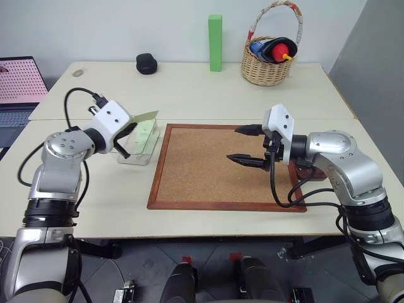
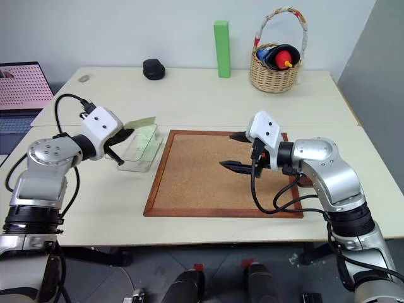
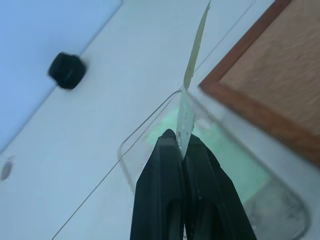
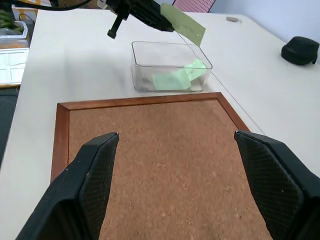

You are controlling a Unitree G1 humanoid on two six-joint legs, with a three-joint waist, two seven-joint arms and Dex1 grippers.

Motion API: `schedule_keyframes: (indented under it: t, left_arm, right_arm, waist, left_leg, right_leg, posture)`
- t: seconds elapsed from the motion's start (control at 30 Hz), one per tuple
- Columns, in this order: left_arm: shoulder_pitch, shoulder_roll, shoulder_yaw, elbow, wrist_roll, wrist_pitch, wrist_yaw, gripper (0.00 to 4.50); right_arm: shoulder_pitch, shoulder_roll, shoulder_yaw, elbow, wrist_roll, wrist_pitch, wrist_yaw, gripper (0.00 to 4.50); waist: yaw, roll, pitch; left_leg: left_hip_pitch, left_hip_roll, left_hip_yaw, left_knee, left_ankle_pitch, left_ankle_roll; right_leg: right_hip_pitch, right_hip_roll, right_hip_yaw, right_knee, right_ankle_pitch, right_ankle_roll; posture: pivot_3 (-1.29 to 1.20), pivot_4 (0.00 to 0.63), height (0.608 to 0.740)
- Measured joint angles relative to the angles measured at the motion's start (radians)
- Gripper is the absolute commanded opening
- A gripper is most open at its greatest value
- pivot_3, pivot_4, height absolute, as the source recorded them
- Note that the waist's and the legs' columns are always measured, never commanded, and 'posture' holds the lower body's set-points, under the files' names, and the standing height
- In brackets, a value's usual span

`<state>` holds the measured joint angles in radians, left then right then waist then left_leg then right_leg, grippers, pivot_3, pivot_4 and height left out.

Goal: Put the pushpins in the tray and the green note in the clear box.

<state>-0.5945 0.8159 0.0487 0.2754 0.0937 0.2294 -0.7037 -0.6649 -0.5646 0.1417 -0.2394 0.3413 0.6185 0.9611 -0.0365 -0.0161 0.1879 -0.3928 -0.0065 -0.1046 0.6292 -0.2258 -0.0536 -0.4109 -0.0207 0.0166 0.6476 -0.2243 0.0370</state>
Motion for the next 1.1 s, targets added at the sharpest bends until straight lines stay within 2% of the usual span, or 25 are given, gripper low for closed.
schedule_keyframes:
  t: [0.23, 0.27, 0.47, 0.93, 1.1]
  left_arm:
    - [-0.002, 0.002, -0.023, 0.101, 0.056, -0.022, 0.069, 0.0]
    - [-0.004, 0.001, -0.024, 0.113, 0.058, -0.023, 0.072, 0.4]
    - [-0.009, -0.008, -0.028, 0.128, 0.067, -0.022, 0.102, 1.39]
    - [0.039, 0.009, -0.033, 0.042, 0.059, 0.028, 0.055, 4.39]
    - [0.052, 0.05, -0.056, 0.025, 0.08, 0.023, 0.016, 4.46]
  right_arm:
    - [-0.003, 0.018, 0.0, -0.001, 0.025, 0.025, -0.007, 3.93]
    - [-0.003, 0.021, 0.0, -0.002, 0.034, 0.029, -0.008, 3.98]
    - [-0.003, 0.026, 0.0, -0.021, 0.058, 0.062, -0.026, 3.98]
    - [-0.003, 0.021, 0.0, -0.022, 0.079, 0.076, -0.03, 3.98]
    - [-0.003, 0.02, 0.0, -0.022, 0.079, 0.075, -0.028, 3.98]
  waist:
    - [0.004, 0.0, 0.0]
    - [0.004, 0.0, 0.0]
    - [0.004, 0.0, 0.0]
    - [0.002, 0.0, 0.0]
    - [0.003, 0.0, 0.0]
  left_leg:
    - [-0.001, 0.0, 0.0, 0.0, 0.0, 0.0]
    - [-0.001, 0.0, 0.0, 0.0, 0.0, 0.0]
    - [-0.001, 0.0, 0.0, 0.0, 0.0, 0.0]
    - [-0.001, 0.0, 0.001, 0.0, 0.0, 0.0]
    - [-0.001, 0.0, 0.001, 0.0, 0.0, 0.0]
  right_leg:
    - [-0.001, 0.0, 0.0, 0.0, 0.0, 0.0]
    - [-0.001, 0.0, 0.0, 0.0, 0.0, 0.0]
    - [-0.001, 0.0, 0.0, 0.0, 0.0, 0.0]
    - [-0.002, 0.0, 0.0, 0.001, 0.0, 0.0]
    - [-0.002, 0.0, 0.0, 0.001, 0.0, 0.0]
  posture:
    - [0.0, 0.15, 0.74]
    - [0.0, 0.15, 0.74]
    - [0.0, 0.15, 0.74]
    - [0.0, 0.15, 0.74]
    - [0.0, 0.15, 0.74]
